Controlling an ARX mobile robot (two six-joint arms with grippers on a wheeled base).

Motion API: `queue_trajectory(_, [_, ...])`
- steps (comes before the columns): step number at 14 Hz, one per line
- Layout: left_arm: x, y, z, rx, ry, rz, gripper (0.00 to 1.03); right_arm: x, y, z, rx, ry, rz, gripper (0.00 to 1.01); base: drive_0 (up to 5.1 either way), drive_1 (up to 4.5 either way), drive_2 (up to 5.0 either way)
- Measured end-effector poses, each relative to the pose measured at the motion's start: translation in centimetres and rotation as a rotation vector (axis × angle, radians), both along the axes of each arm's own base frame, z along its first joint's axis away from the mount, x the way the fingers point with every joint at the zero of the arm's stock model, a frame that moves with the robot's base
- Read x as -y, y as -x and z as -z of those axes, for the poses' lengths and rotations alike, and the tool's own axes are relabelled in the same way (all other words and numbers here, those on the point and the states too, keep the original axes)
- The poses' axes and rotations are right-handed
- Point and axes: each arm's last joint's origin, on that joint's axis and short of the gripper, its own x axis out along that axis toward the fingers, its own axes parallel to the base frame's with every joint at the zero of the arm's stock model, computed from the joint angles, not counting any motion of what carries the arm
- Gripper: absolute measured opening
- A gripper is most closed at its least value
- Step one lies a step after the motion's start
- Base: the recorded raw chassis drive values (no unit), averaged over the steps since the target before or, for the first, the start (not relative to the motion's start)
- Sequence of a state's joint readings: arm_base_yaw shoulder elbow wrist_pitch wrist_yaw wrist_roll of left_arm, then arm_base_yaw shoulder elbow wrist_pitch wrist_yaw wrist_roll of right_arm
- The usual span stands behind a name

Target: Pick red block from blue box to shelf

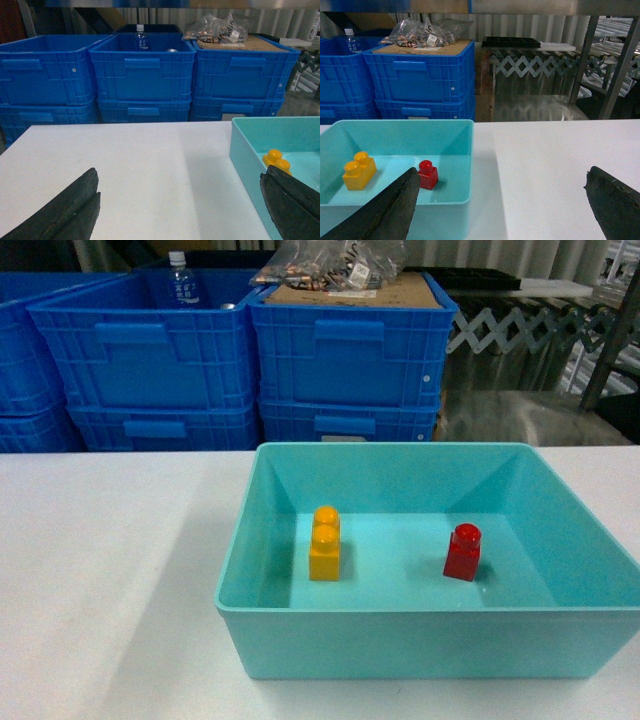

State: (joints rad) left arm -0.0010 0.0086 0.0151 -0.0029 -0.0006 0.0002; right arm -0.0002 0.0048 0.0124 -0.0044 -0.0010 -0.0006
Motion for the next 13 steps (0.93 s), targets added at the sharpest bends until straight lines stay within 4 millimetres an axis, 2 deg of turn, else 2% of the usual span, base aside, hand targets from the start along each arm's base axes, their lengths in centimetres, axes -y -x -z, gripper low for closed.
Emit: queue_trajectory(13, [0.00, 0.00, 0.00, 0.000, 0.000, 0.000, 0.98, 0.00, 0.00, 0.00, 0.000, 0.000, 0.000, 0.98, 0.0, 0.00, 0.0])
